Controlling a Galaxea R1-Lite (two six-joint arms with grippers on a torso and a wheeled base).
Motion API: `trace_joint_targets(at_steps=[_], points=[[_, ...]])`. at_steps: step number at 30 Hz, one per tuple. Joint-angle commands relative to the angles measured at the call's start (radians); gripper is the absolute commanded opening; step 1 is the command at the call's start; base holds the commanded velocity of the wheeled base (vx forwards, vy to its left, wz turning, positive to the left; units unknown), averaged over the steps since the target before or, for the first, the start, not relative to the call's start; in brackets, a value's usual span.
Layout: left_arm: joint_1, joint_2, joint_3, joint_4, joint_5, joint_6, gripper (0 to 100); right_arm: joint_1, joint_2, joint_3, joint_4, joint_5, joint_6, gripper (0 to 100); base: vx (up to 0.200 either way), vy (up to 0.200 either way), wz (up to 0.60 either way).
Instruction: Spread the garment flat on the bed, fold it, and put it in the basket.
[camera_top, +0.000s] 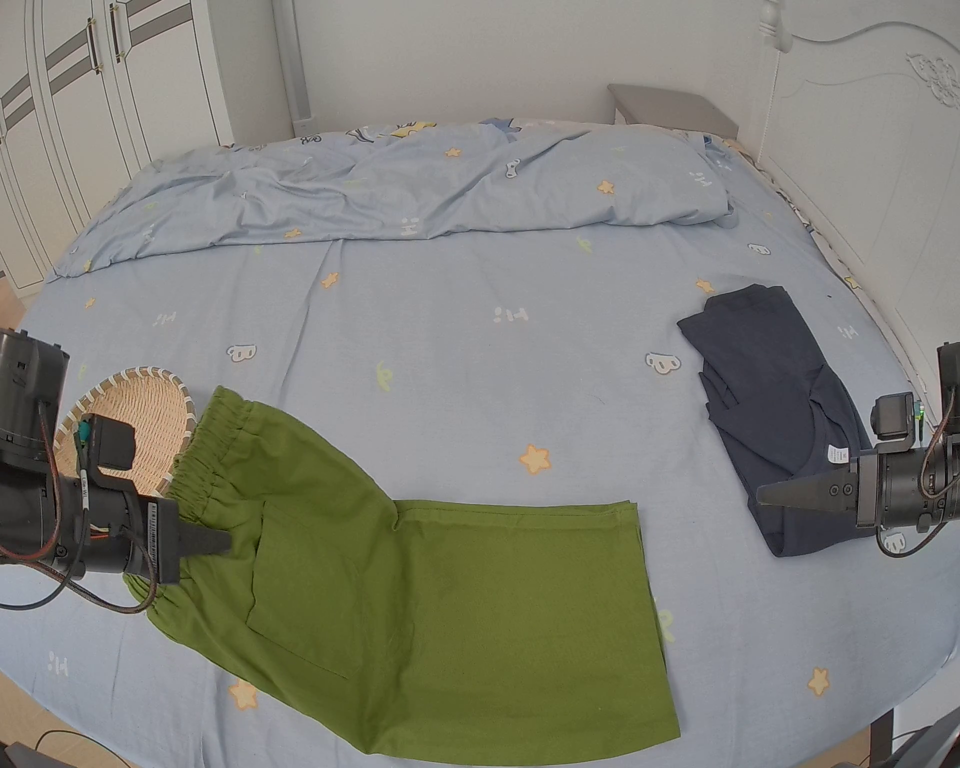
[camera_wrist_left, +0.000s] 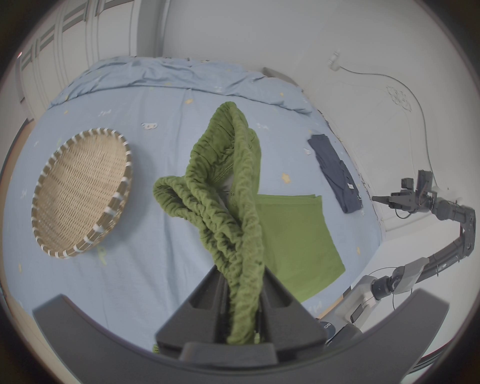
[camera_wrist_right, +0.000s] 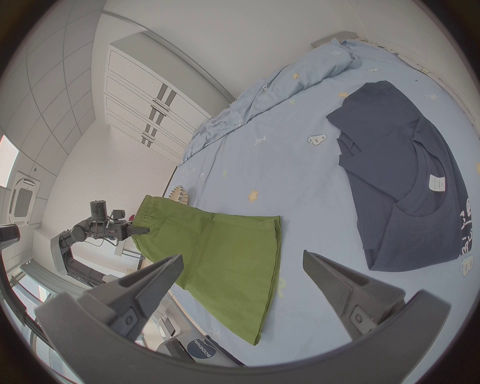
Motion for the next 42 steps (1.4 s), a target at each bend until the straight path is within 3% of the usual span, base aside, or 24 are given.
trace_joint_targets(at_steps=[1, 12, 19, 24, 41, 42], points=[[-0.228, 0.055, -0.095, 0.010, 0.118, -0.104, 0, 0.004, 0.001, 0.004, 0.001, -0.005, 0.000, 100, 0.000, 0.000, 0.00], [-0.517, 0.257, -0.210, -0.050, 0.236, -0.364, 0, 0.004, 0.008, 0.007, 0.000, -0.006, 0.000, 100, 0.000, 0.000, 0.00], [-0.612, 0.357, -0.210, -0.179, 0.265, -0.470, 0, 0.003, 0.008, 0.009, 0.000, -0.006, 0.000, 100, 0.000, 0.000, 0.00], [-0.658, 0.407, -0.207, -0.190, 0.265, -0.504, 0, 0.004, 0.013, 0.012, -0.002, -0.008, -0.001, 100, 0.000, 0.000, 0.00], [-0.690, 0.509, -0.202, -0.314, 0.271, -0.576, 0, 0.006, 0.028, 0.016, -0.005, -0.008, -0.004, 100, 0.000, 0.000, 0.00], [-0.701, 0.519, -0.202, -0.329, 0.271, -0.581, 100, 0.007, 0.028, 0.018, -0.005, -0.008, -0.006, 100, 0.000, 0.000, 0.00]])
